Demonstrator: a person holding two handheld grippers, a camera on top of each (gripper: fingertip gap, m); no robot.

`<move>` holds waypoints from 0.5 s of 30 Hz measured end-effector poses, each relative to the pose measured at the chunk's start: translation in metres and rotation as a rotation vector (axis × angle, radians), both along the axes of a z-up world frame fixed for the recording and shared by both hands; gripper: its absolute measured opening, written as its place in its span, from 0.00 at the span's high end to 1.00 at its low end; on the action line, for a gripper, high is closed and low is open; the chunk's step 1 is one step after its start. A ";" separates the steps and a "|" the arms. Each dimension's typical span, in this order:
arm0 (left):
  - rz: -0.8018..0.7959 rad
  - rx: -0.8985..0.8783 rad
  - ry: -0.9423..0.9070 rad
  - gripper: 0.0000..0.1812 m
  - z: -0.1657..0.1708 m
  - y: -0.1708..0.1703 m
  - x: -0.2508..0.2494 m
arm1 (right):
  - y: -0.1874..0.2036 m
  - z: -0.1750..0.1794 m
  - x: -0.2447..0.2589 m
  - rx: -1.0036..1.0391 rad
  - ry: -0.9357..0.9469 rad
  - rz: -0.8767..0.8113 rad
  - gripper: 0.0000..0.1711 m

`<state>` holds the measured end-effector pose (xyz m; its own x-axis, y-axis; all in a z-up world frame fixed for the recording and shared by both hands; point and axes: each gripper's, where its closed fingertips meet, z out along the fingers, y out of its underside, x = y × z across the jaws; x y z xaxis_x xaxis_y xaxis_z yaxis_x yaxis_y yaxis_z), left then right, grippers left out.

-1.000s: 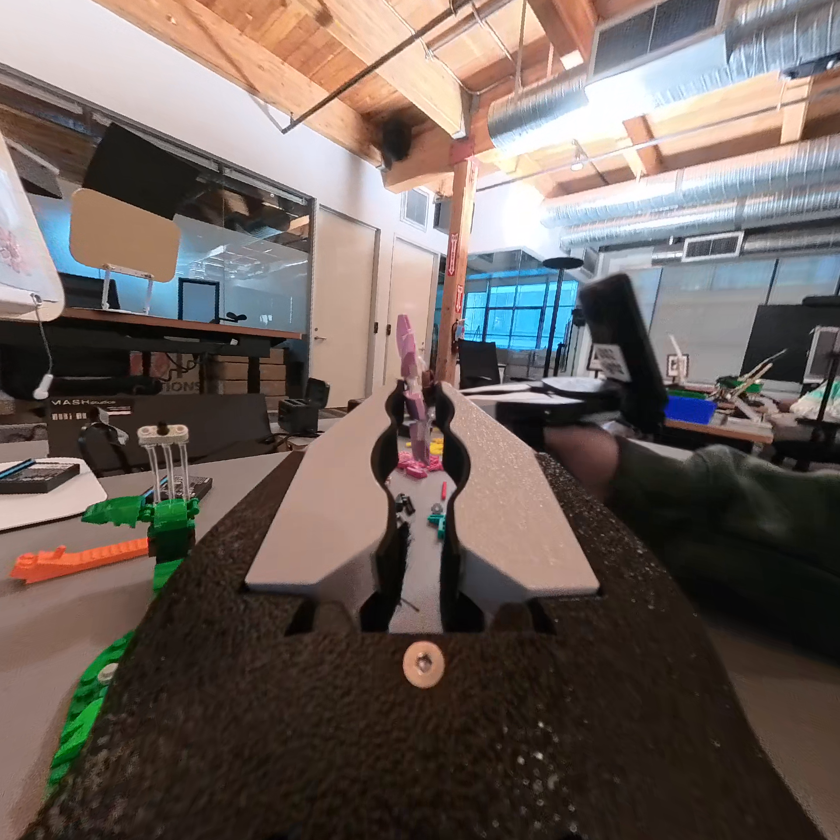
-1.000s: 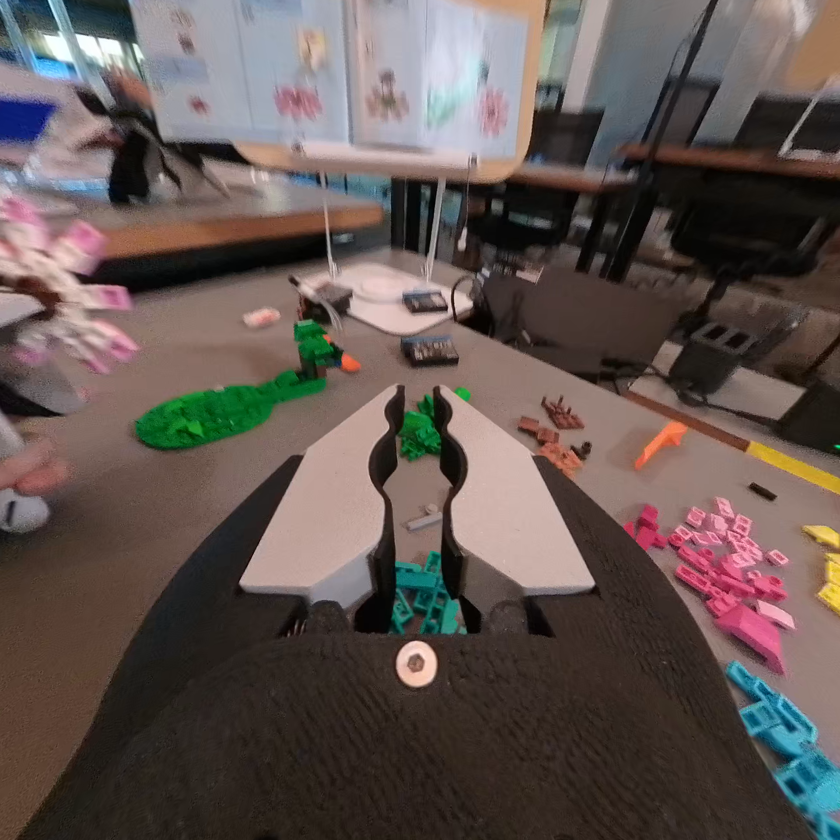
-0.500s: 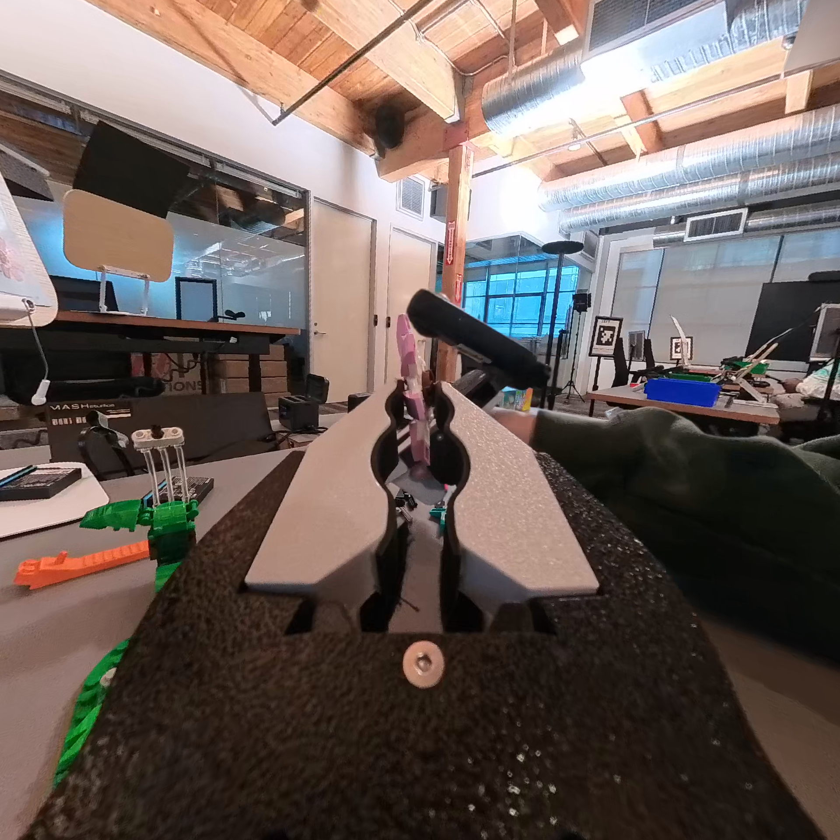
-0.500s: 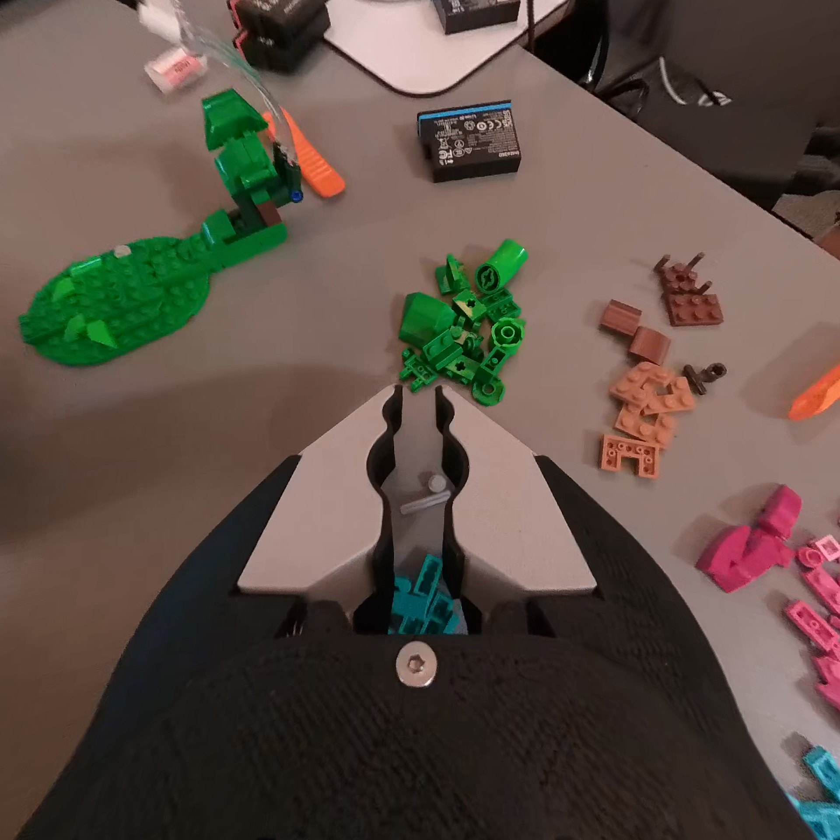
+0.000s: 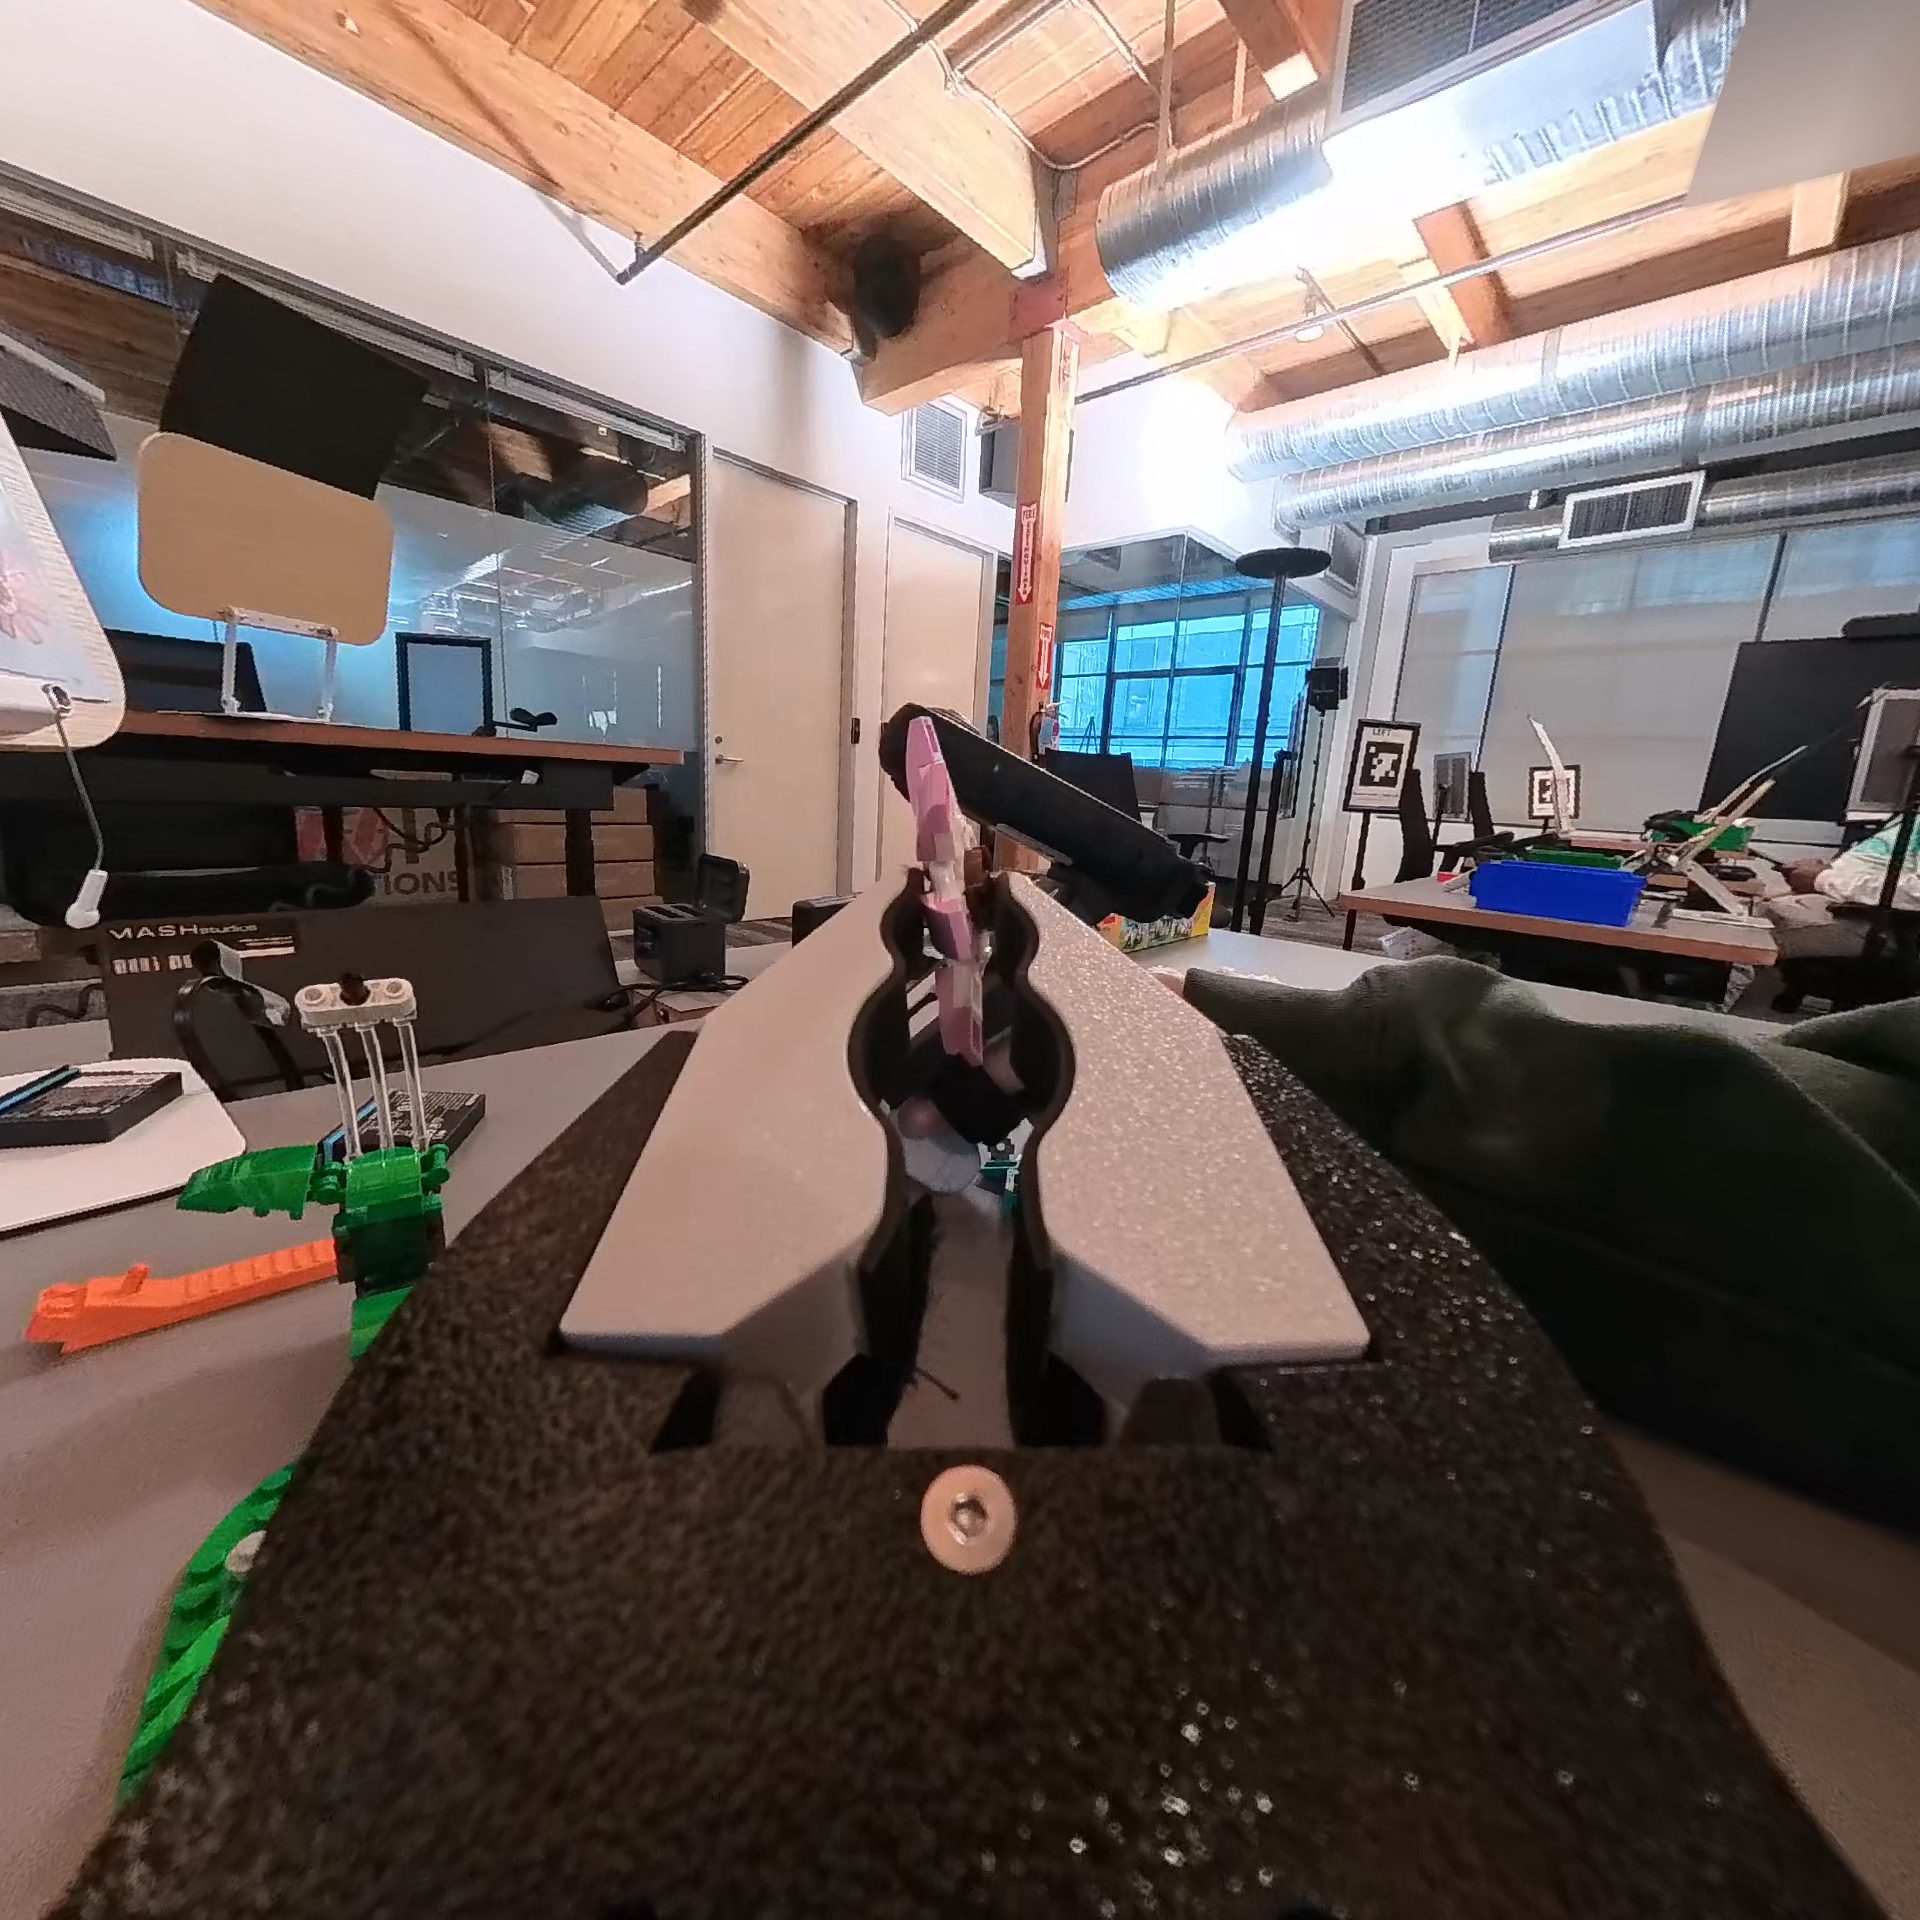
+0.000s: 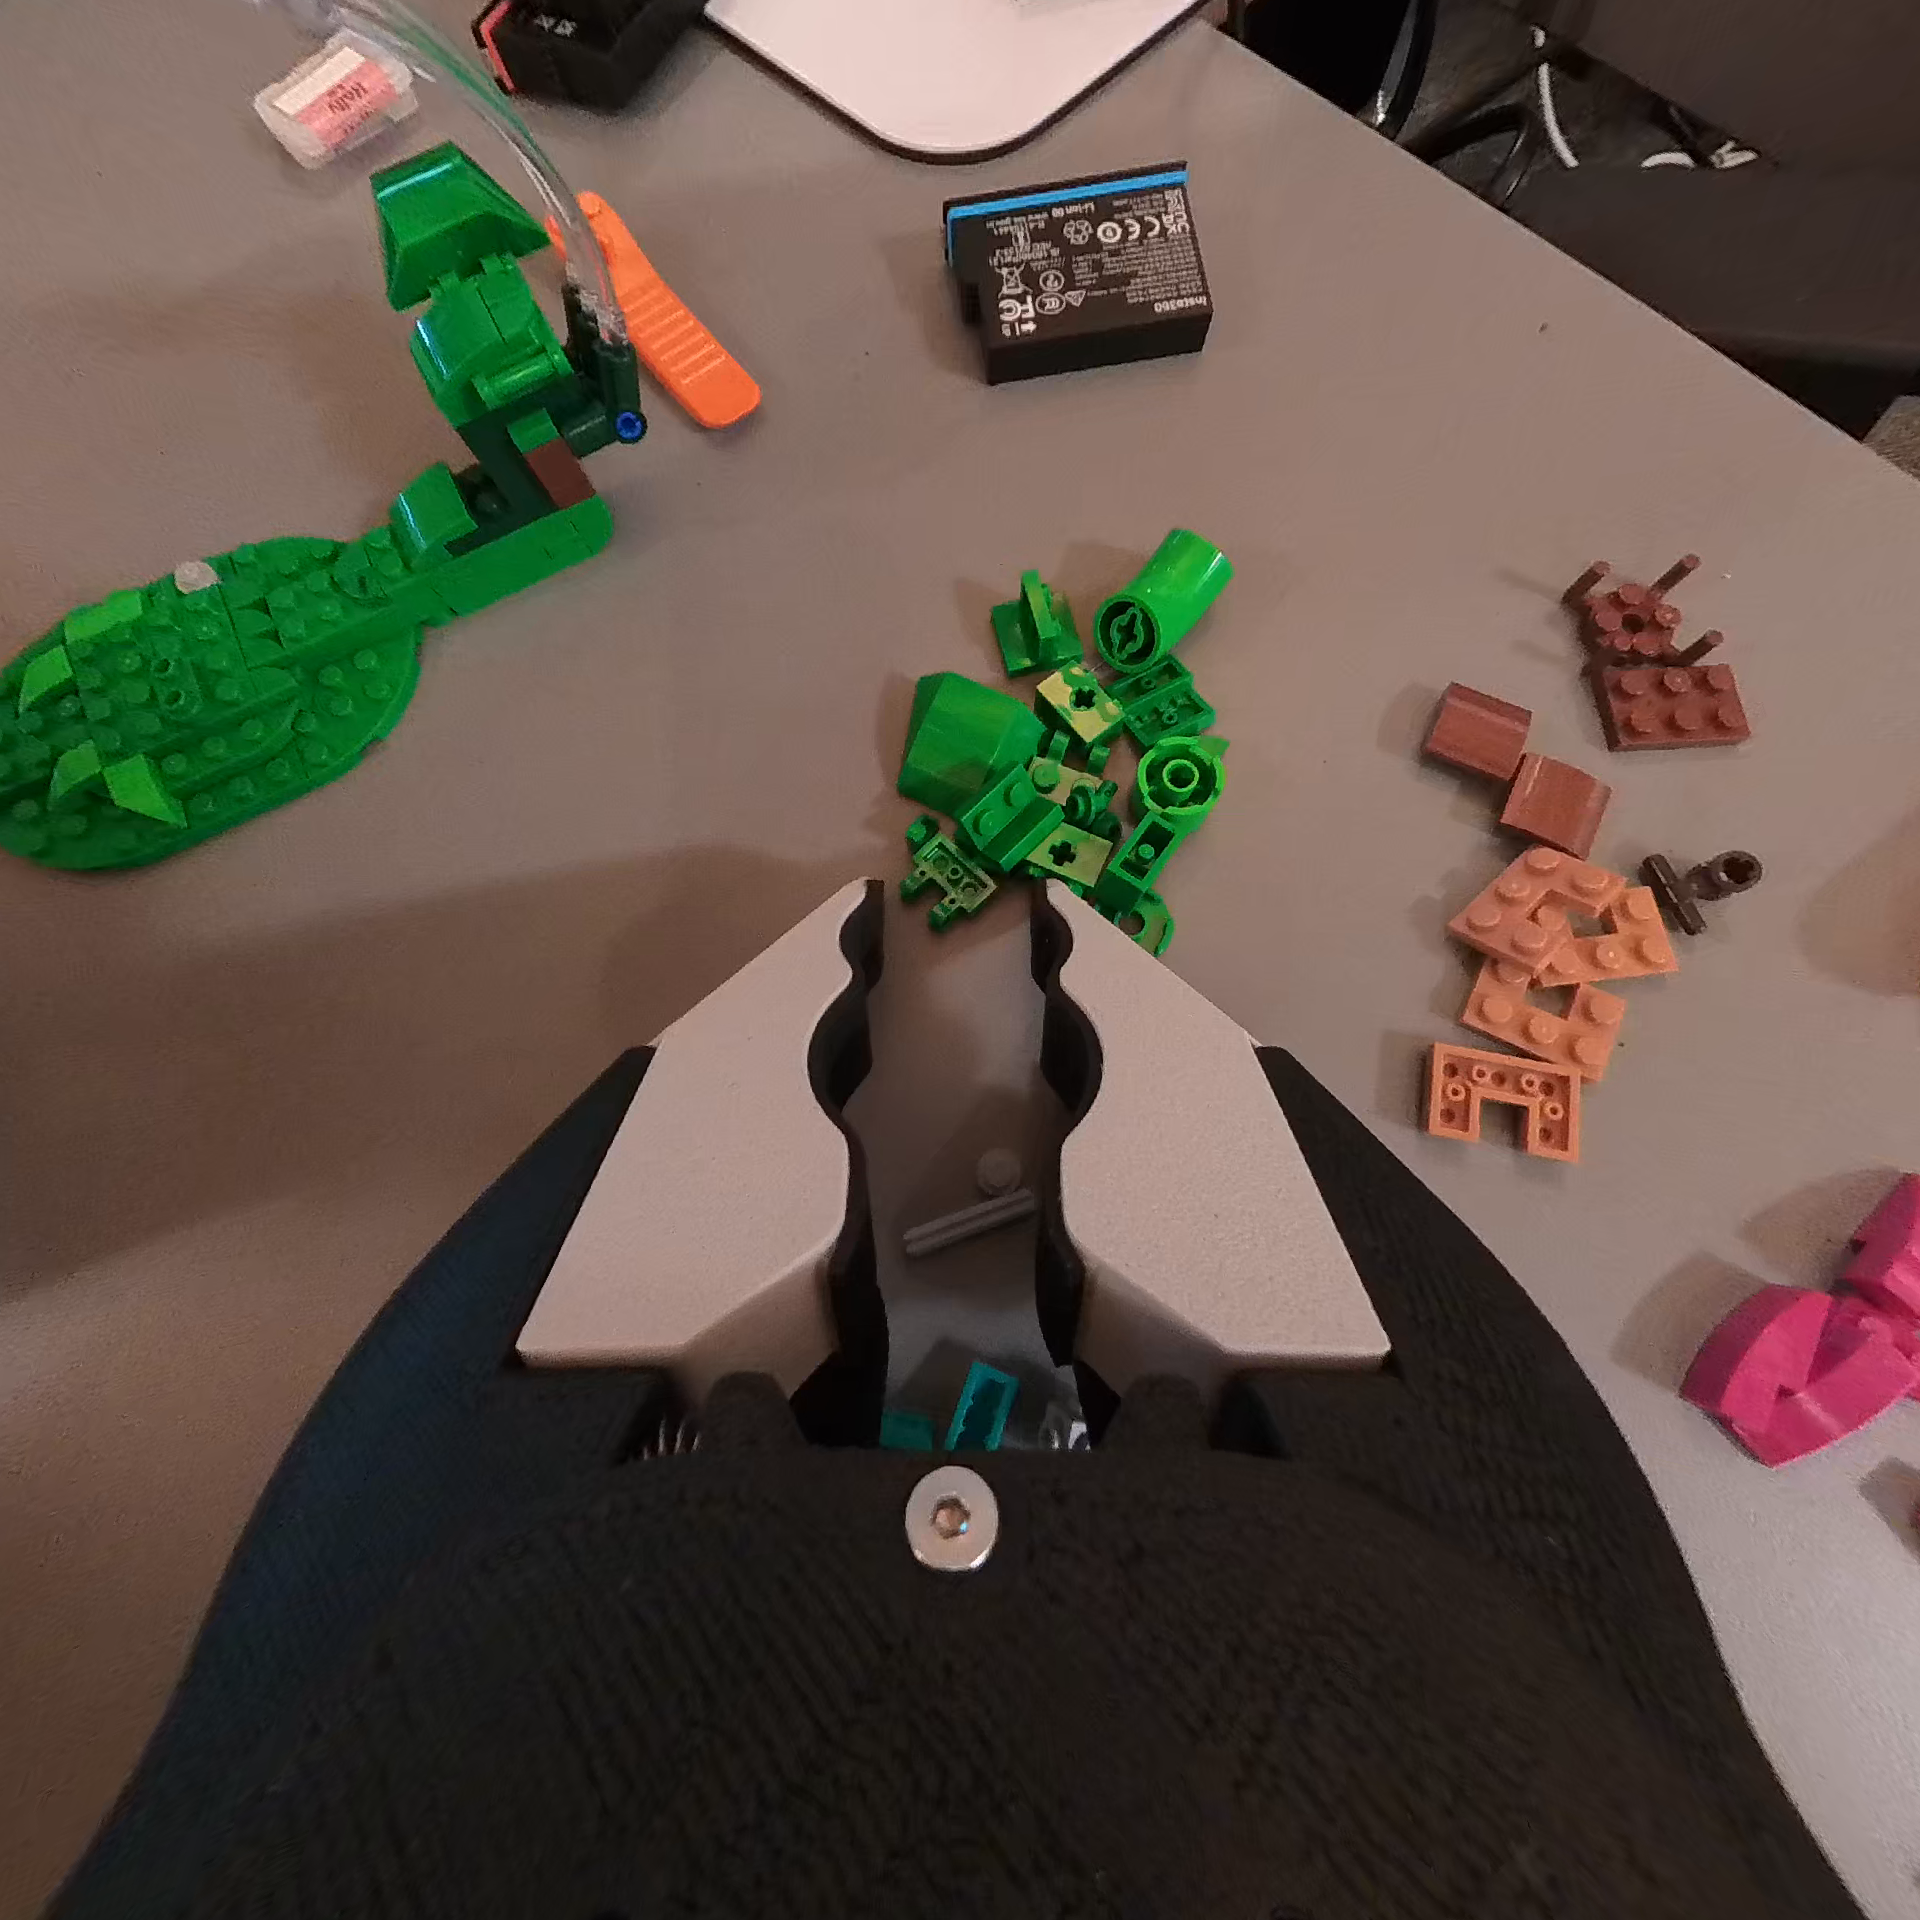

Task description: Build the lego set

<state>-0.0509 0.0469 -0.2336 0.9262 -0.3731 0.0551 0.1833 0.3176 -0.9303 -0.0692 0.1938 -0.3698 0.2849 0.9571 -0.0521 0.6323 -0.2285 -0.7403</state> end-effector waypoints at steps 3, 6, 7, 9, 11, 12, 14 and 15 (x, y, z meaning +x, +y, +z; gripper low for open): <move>-0.002 0.001 0.007 0.95 0.000 0.000 0.001 | 0.001 0.000 -0.001 -0.002 0.002 0.000 0.86; -0.004 0.001 0.013 0.95 0.000 0.000 0.002 | 0.002 0.000 -0.001 0.002 -0.002 0.002 0.87; -0.004 0.001 0.015 0.95 0.000 0.000 0.002 | 0.003 0.000 -0.001 0.004 -0.004 0.001 0.87; -0.005 0.002 0.017 0.95 0.000 -0.001 0.003 | 0.004 0.000 -0.001 0.007 -0.005 -0.003 0.88; -0.005 0.002 0.018 0.95 0.000 -0.001 0.003 | 0.004 0.000 -0.001 0.016 -0.012 -0.006 0.90; -0.005 0.002 0.018 0.95 0.000 -0.001 0.003 | 0.005 0.000 0.000 0.022 -0.015 -0.006 0.91; -0.005 0.002 0.018 0.95 0.000 -0.001 0.003 | 0.005 0.000 0.000 0.027 -0.020 -0.004 0.91; -0.005 0.003 0.017 0.95 0.000 -0.001 0.002 | 0.005 0.000 0.000 0.029 -0.021 -0.003 0.92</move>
